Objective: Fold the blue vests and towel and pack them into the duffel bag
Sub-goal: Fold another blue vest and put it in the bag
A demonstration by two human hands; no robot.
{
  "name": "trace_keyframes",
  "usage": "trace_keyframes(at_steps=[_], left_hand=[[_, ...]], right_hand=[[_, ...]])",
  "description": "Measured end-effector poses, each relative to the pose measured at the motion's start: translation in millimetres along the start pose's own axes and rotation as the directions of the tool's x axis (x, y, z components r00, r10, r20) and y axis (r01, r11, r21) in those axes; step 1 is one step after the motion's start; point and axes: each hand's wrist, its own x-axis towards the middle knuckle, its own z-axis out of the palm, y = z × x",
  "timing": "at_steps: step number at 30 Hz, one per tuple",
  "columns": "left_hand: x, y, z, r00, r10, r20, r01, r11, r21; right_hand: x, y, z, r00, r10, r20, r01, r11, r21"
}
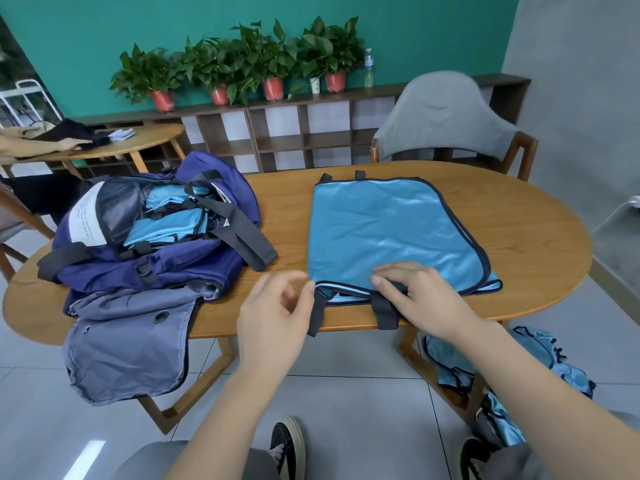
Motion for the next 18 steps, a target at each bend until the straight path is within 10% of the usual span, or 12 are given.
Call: trace_keyframes(at_steps=[7,18], left_hand=[[41,-28,28,0.913,0.099,0.395,-0.040,0.987,-0.154],[19,-43,3,0.839,0.104,0.534,-0.074,0.994,-0.079]], right_hand=[[-22,23,-29,0.999,0.020,-0.032,-0.021,0.999,-0.030],[-77,55,-70,0.989,0.142,-0.039,-0.143,0.989,-0.043]])
